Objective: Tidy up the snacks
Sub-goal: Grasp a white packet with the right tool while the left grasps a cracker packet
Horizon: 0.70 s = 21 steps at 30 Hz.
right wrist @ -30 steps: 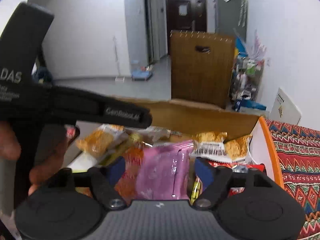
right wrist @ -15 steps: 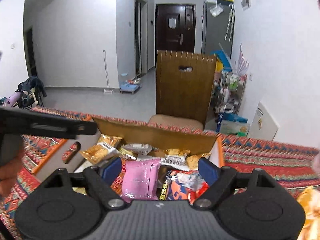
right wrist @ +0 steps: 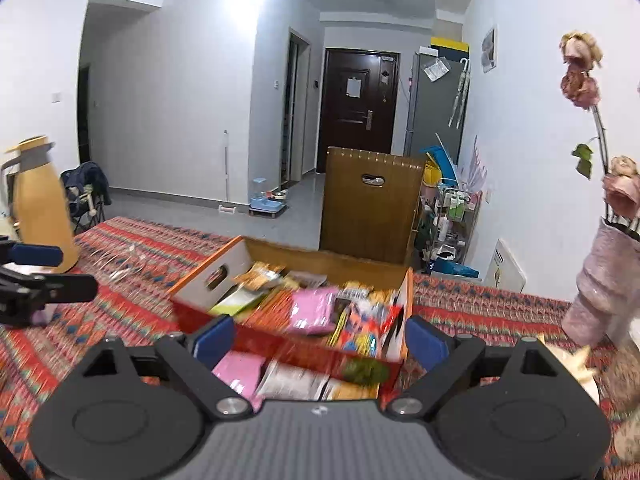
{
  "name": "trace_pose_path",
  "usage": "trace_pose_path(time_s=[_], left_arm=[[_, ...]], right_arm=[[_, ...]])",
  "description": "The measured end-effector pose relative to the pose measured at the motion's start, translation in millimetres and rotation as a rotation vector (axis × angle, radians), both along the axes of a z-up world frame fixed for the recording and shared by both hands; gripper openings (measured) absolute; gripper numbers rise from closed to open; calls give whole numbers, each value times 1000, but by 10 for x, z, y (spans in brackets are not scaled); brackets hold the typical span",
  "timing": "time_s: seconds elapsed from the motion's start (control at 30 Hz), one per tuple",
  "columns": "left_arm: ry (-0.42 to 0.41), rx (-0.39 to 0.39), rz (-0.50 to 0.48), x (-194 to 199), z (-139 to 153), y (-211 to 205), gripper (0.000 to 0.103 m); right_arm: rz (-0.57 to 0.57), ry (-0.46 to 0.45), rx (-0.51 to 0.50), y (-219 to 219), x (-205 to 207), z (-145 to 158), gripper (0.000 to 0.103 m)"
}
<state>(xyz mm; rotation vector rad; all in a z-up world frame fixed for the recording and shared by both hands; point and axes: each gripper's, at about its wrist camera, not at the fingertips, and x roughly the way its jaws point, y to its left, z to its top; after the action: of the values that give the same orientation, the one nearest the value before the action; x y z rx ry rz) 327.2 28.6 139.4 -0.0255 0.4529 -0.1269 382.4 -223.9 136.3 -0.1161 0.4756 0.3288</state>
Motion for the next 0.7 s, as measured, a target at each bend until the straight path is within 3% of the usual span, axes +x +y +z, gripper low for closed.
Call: trace_pose_path(time_s=[0.2, 0.3, 0.43, 0.63, 0.7], left_arm=[[-78, 30, 32, -1048, -246, 42, 99], [-79, 33, 84, -1433, -380, 63, 100], [-26, 18, 97, -1748, -644, 60, 100], [75, 29, 113, -1945, -1035, 82, 100], [75, 24, 117, -1999, -1064, 121, 100]], right_arm=[[45, 7, 17, -19, -878, -241, 94], [65, -5, 26, -31, -1249, -406, 97], [45, -48, 14, 2, -1672, -748, 99], [33, 62, -16, 36, -1988, -1228, 99], [28, 67, -48, 48, -2074, -1296, 99]])
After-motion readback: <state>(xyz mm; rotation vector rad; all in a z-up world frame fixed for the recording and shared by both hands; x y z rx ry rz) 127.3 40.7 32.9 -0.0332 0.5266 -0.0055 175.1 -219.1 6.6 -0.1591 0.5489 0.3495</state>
